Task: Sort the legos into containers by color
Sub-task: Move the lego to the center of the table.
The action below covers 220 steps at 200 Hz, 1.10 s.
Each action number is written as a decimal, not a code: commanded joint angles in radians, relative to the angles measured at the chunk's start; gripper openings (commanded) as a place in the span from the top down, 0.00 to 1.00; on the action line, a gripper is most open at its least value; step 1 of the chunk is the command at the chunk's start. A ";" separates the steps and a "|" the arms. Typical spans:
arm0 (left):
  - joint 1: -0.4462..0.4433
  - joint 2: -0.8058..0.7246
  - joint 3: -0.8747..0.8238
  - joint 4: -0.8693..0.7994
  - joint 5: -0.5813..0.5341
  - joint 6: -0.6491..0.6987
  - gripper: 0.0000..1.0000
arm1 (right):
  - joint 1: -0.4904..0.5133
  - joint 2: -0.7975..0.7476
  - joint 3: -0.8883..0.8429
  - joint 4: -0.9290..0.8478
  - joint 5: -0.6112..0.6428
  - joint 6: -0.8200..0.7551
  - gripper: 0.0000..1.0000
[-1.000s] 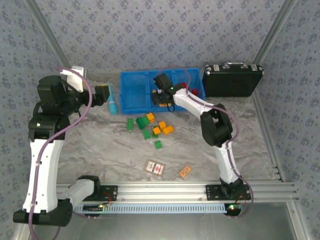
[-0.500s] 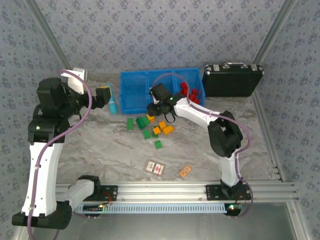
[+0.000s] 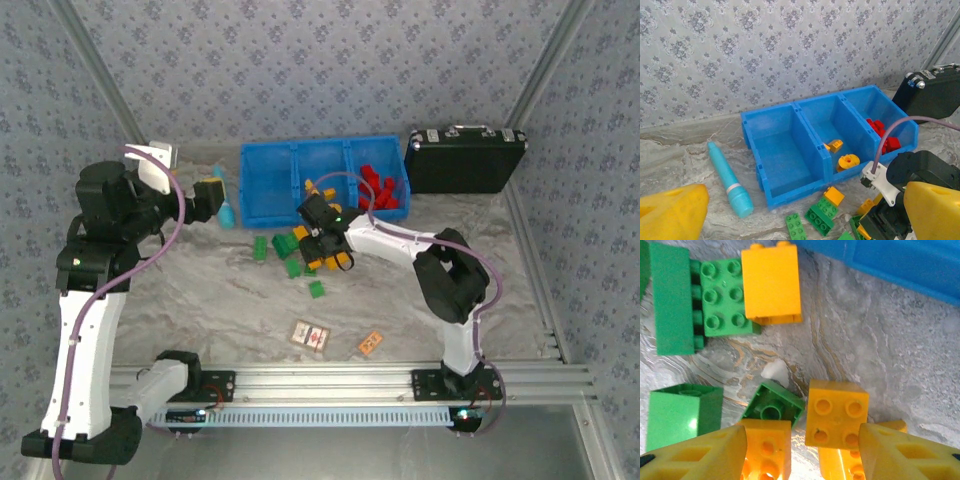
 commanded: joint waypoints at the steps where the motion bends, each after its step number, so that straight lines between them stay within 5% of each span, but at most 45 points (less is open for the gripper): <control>1: -0.005 -0.020 0.007 0.020 0.017 -0.005 0.00 | 0.005 -0.022 -0.010 -0.034 0.076 0.023 0.38; 85: -0.008 -0.024 0.012 0.013 0.010 0.000 0.00 | -0.047 0.042 0.023 -0.021 0.104 -0.062 0.38; 152: -0.008 -0.013 0.021 0.005 0.007 0.005 0.00 | -0.109 0.072 0.014 0.040 -0.061 -0.056 0.45; 220: -0.008 0.018 0.017 0.019 0.012 0.000 0.00 | -0.147 0.026 -0.053 0.008 0.011 -0.038 0.45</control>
